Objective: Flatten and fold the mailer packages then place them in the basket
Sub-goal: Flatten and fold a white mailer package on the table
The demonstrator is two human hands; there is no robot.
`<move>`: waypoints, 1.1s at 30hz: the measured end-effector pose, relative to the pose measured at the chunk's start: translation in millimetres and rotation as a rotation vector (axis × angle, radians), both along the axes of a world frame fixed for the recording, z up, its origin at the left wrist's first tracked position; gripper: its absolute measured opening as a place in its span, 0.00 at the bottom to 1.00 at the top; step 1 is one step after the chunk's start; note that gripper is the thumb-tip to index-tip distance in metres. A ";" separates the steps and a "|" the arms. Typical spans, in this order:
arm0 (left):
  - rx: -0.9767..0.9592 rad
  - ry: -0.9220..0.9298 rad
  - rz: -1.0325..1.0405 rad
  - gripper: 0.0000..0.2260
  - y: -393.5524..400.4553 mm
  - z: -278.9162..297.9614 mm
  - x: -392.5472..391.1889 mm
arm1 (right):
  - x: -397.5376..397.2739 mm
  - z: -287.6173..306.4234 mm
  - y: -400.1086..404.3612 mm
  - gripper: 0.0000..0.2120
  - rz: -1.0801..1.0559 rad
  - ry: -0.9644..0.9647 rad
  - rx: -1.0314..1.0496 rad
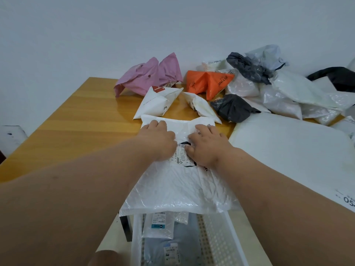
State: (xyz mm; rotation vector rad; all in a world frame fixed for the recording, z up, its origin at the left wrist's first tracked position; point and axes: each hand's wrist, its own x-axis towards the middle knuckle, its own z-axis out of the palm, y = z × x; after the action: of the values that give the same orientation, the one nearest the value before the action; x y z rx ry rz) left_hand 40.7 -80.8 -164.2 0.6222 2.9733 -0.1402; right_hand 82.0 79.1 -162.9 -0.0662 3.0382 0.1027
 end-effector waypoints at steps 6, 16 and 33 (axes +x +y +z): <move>0.077 -0.114 0.021 0.23 0.3 -11.0 -6.5 | -12.4 -10.4 2.1 0.30 -0.030 -0.098 -0.135; 0.003 -0.126 0.045 0.29 -2.6 -14.3 -9.5 | -17.1 -17.3 7.3 0.30 -0.045 -0.055 -0.157; 0.081 -0.129 0.080 0.27 -4.2 -23.1 -10.3 | -20.1 -28.8 6.1 0.29 -0.031 0.090 -0.182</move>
State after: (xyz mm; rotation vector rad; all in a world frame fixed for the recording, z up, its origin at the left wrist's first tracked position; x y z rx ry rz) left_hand 30.4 -84.9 -187.3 0.4992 2.8849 0.0263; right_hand 61.9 85.1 -191.7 -0.0289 3.1287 -0.1777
